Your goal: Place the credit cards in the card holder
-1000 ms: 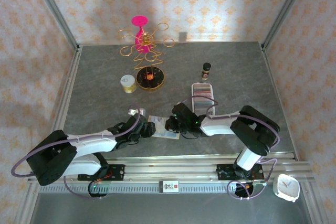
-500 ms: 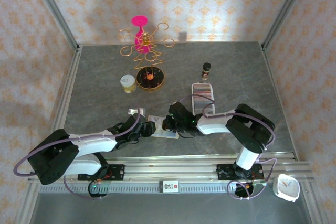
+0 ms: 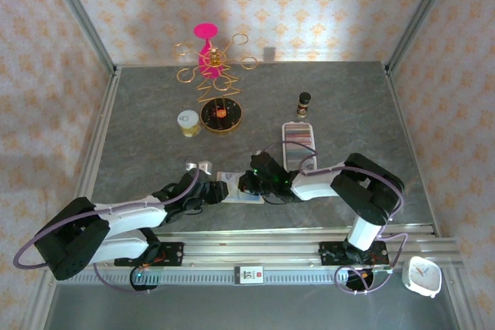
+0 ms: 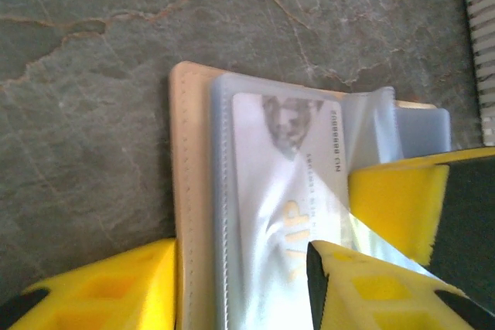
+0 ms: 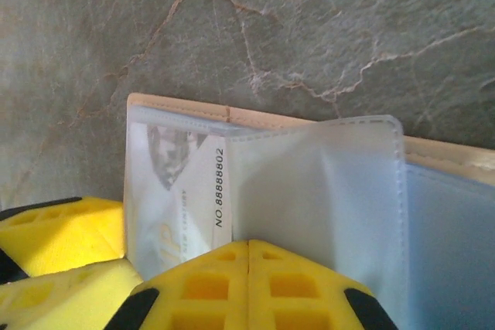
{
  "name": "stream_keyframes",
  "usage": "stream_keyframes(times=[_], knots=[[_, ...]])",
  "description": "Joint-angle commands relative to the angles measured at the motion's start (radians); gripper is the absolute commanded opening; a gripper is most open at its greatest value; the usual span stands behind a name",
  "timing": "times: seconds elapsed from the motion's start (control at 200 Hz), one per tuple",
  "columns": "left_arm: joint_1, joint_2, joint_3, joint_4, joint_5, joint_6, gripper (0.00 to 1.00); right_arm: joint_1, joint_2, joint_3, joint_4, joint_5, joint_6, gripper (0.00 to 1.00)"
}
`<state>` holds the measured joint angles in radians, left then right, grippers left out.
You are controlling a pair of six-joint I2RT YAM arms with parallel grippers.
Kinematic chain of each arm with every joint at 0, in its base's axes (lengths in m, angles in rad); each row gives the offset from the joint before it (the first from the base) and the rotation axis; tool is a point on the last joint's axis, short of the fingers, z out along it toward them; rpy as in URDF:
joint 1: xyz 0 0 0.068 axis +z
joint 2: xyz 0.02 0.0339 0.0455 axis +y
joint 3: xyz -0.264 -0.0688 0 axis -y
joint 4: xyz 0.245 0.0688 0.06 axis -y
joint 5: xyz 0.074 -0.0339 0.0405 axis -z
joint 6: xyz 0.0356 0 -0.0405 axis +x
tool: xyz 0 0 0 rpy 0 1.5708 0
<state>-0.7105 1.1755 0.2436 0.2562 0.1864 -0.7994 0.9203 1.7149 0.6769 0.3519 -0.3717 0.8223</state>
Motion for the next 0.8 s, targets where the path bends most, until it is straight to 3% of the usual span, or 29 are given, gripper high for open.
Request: stream_keyframes(times=[0.0, 0.285, 0.425, 0.571, 0.646, 0.796], knots=[[0.001, -0.019, -0.018, 0.056, 0.094, -0.033, 0.44, 0.008, 0.014, -0.037, -0.001, -0.003, 0.018, 0.04], [0.005, -0.069, -0.052, 0.117, 0.085, -0.07, 0.34, 0.008, -0.014, -0.084, 0.111, -0.044, 0.055, 0.04], [0.007, -0.089, -0.037, 0.081, 0.069, -0.067, 0.17, 0.008, -0.054, -0.084, 0.121, -0.04, 0.055, 0.05], [0.006, -0.127, -0.026, -0.03, 0.01, -0.04, 0.05, 0.008, -0.145, -0.062, -0.01, 0.05, 0.009, 0.09], [0.008, -0.154, -0.021, -0.087, -0.015, -0.022, 0.0, 0.008, -0.211, -0.054, -0.104, 0.122, -0.012, 0.19], [0.008, -0.214, -0.016, -0.185, -0.062, -0.009, 0.0, 0.008, -0.324, -0.049, -0.302, 0.263, -0.032, 0.34]])
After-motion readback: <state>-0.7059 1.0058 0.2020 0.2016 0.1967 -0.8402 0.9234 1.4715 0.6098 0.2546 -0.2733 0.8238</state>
